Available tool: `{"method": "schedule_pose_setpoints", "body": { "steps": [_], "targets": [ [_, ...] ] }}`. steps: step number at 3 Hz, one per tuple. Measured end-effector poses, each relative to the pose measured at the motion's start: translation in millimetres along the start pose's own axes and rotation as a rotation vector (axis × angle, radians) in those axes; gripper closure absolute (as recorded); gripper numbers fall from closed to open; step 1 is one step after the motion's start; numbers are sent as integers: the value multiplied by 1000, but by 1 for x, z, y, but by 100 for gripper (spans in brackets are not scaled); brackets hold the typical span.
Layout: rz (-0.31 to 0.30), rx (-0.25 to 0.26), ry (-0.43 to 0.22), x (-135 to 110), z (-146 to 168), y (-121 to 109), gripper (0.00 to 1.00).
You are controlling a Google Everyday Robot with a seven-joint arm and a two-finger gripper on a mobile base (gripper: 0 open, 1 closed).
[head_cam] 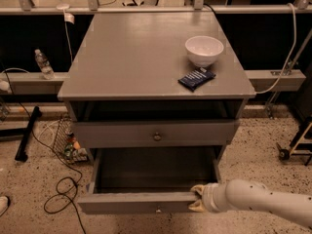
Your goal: Open middle drawer
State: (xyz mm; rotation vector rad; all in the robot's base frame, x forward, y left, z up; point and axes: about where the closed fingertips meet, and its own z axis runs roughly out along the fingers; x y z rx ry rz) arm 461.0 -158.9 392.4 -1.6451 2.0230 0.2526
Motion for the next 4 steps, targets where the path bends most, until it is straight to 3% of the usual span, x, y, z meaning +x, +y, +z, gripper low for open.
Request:
{"method": "schedule_pose_setpoints", "body": {
  "steps": [2, 3, 4],
  "targets": [
    [0, 0, 0, -1, -1, 0, 100],
    [37, 1, -10, 5, -5, 31, 97],
    [37, 1, -10, 3, -9, 30, 74]
  ]
}}
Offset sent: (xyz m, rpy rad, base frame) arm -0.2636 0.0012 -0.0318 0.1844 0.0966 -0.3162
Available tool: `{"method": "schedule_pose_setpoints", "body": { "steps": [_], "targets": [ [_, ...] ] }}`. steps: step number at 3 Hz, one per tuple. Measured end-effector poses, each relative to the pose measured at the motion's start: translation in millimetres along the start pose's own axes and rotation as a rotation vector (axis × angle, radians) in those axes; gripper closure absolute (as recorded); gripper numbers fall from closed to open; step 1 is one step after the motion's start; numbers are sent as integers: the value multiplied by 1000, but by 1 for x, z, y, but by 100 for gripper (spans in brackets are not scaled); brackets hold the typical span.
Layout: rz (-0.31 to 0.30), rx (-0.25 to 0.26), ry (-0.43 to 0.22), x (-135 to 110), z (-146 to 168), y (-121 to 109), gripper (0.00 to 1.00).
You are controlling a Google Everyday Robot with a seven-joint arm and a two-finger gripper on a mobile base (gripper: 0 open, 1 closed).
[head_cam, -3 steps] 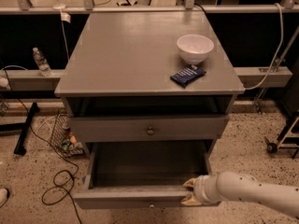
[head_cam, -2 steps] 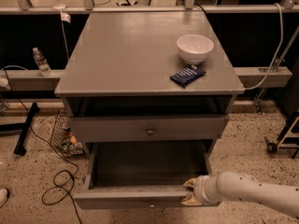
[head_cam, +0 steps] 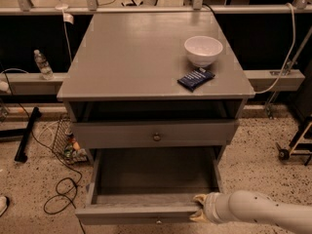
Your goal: Open middle drawer
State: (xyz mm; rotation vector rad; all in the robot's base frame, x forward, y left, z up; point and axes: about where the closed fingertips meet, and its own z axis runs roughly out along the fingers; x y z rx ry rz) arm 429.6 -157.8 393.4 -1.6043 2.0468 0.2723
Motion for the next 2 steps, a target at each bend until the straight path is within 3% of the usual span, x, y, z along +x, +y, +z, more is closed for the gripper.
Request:
{"method": "schedule_pose_setpoints", "body": {
  "steps": [1, 2],
  "targets": [
    [-1, -3, -1, 0, 1, 1, 51],
    [-1, -6, -2, -1, 2, 2, 20]
  ]
}}
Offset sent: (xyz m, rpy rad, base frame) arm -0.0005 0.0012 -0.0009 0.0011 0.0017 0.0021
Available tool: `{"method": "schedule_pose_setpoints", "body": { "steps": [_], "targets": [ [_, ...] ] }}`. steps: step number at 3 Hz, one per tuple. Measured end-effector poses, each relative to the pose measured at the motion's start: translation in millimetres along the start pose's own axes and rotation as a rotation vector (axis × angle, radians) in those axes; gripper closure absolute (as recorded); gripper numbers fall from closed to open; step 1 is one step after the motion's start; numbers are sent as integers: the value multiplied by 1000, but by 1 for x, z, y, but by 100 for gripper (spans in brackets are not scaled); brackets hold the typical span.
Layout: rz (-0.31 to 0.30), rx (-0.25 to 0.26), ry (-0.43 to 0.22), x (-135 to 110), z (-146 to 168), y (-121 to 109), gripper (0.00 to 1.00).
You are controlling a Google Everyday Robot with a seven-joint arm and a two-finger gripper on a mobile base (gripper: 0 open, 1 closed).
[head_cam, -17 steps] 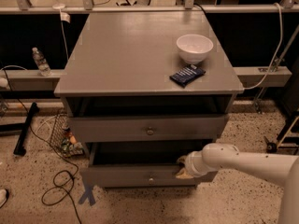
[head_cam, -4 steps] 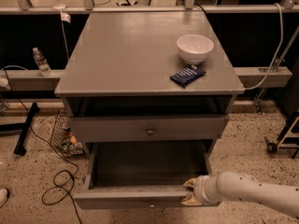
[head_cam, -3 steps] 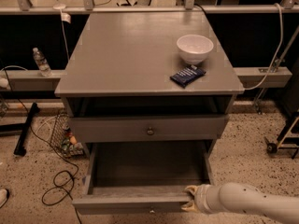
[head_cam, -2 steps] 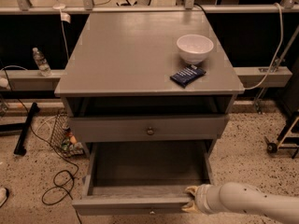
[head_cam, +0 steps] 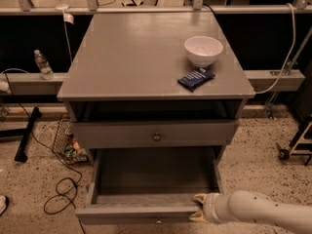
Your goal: Open middle drawer
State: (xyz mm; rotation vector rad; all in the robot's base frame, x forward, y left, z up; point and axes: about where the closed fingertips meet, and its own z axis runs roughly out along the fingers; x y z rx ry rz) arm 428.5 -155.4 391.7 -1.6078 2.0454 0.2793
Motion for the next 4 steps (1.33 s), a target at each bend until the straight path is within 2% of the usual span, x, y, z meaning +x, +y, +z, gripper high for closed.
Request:
{"method": "schedule_pose_setpoints", "body": {
  "steps": [1, 2, 3, 4],
  "targets": [
    [0, -2, -1, 0, 1, 1, 0],
    [12, 47, 43, -2, -26, 0, 0],
    [-1, 127, 66, -8, -70, -5, 0],
    [0, 150, 27, -23, -92, -9, 0]
  ]
}}
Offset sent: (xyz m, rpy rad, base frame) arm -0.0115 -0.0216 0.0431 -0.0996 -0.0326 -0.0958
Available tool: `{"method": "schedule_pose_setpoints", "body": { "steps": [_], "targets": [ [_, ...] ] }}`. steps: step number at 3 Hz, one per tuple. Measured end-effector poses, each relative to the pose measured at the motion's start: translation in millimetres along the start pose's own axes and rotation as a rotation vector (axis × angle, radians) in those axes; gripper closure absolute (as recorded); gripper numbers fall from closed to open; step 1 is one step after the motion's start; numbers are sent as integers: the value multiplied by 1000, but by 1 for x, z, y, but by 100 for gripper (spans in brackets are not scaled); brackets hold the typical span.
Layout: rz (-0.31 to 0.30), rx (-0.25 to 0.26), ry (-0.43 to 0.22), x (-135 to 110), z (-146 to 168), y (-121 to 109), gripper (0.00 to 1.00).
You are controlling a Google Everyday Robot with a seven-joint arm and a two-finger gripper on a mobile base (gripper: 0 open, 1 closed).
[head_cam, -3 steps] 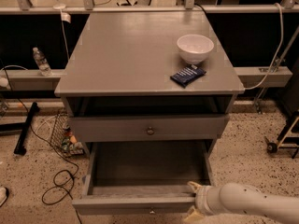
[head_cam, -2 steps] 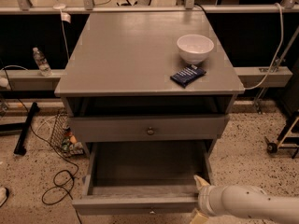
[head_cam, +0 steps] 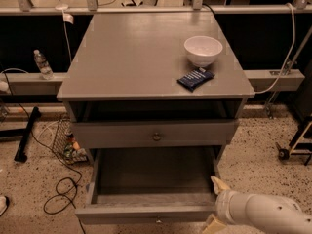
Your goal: Open middle drawer
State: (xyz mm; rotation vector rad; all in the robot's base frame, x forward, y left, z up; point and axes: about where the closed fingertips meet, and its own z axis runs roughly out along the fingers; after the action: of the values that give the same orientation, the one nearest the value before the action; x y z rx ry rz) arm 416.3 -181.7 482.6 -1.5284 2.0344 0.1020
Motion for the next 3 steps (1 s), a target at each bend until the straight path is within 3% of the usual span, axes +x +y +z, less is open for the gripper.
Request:
{"method": "schedule_pose_setpoints", "body": {
  "steps": [1, 2, 3],
  "targets": [
    [50, 24, -51, 20, -31, -31, 0],
    [39, 68, -32, 49, -67, -52, 0],
    [37, 65, -33, 47, -64, -51, 0]
  ]
}}
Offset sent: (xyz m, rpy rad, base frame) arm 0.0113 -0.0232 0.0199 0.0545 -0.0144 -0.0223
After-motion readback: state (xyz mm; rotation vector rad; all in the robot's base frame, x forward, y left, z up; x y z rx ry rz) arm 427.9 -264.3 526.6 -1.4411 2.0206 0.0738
